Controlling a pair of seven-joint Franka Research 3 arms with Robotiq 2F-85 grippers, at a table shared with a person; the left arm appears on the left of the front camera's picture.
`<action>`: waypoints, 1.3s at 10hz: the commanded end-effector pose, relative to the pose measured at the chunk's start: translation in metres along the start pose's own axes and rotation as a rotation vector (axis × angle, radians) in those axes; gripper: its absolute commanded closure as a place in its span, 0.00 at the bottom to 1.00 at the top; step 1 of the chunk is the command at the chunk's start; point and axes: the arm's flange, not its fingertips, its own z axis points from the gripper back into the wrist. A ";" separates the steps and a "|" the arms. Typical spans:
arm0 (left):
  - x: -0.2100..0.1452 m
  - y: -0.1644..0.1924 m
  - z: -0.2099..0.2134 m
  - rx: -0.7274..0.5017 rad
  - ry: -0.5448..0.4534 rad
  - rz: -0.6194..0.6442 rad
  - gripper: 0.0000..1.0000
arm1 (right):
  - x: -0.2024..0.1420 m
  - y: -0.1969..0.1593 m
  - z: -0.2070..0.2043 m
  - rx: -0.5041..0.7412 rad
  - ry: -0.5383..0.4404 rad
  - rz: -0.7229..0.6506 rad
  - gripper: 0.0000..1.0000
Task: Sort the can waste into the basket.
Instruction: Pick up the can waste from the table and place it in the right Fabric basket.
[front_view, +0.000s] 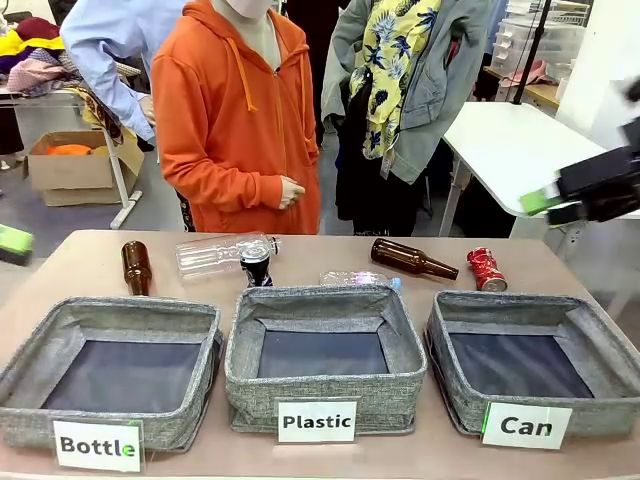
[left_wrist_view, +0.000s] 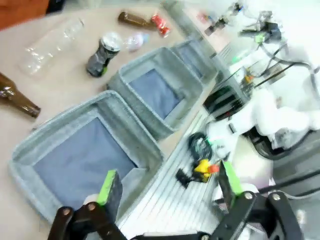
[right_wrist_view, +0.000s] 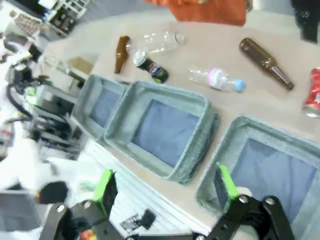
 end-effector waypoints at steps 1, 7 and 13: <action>-0.032 0.044 0.051 -0.134 -0.255 0.152 0.00 | -0.028 -0.073 0.031 0.082 -0.123 -0.163 0.00; -0.071 -0.019 -0.029 -0.081 -0.615 0.222 0.00 | -0.087 -0.200 0.052 0.257 -0.318 -0.547 0.00; -0.049 0.034 0.051 -0.152 -0.556 0.221 0.00 | -0.068 -0.177 0.048 0.015 -0.190 -0.533 0.00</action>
